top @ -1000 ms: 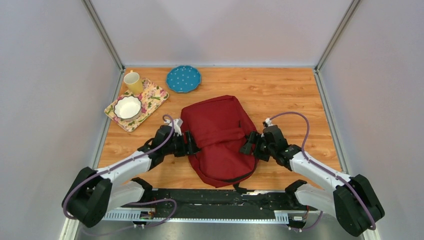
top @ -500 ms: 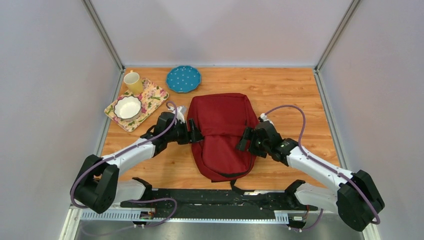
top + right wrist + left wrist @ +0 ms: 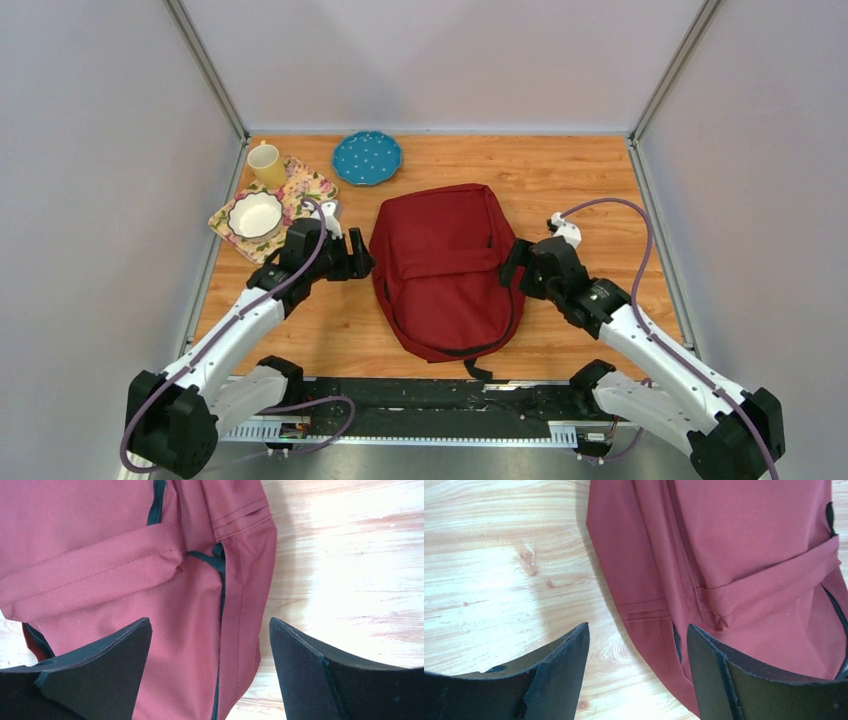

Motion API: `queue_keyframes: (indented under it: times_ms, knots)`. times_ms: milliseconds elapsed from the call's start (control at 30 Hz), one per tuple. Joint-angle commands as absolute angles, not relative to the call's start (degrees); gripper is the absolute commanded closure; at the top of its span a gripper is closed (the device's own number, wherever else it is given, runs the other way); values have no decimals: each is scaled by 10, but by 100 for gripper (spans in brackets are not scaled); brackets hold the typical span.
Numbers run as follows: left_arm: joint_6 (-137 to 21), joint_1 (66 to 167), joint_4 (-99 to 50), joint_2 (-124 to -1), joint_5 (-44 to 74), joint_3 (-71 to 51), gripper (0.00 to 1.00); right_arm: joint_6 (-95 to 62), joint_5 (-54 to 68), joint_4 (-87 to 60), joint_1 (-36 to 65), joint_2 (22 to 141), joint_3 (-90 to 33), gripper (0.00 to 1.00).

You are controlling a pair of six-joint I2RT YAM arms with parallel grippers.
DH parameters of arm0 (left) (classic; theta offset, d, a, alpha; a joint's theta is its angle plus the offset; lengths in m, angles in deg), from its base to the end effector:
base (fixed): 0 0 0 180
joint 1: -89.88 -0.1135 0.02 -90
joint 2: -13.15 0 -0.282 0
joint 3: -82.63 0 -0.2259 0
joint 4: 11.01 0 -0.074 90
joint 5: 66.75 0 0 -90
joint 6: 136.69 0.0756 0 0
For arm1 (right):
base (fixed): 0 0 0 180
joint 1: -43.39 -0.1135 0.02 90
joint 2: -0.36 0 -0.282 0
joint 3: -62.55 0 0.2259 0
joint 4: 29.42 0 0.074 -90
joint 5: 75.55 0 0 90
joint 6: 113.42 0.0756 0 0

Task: Pack the student bag
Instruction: Reset both arms

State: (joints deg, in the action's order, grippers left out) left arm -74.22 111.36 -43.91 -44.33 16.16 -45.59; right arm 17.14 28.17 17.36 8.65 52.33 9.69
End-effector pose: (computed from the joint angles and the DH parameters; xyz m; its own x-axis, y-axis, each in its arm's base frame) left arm 0.1917 -0.0855 0.2359 -0.7243 -0.2079 -0.6574 0.1335 0.8931 -0.4295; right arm 0.1538 0.0849 0.2333 -0.7200 0.2694 -0.6395 0.0661 0.9440 0.3232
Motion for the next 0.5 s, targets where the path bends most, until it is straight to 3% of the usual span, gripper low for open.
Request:
queue_keyframes:
  times_ms: [0, 100, 267, 467]
  knots:
    - [-731, 1111, -465, -407, 155, -438, 22, 150, 302, 173, 104, 512, 88, 9]
    - [-771, 1111, -441, -384, 126, -467, 22, 160, 232, 142, 112, 552, 107, 10]
    - [-815, 1112, -414, -353, 98, -516, 22, 210, 90, 48, 104, 611, 152, 19]
    - [-826, 1112, -435, -346, 117, -518, 22, 253, 74, 0, 65, 593, 170, 21]
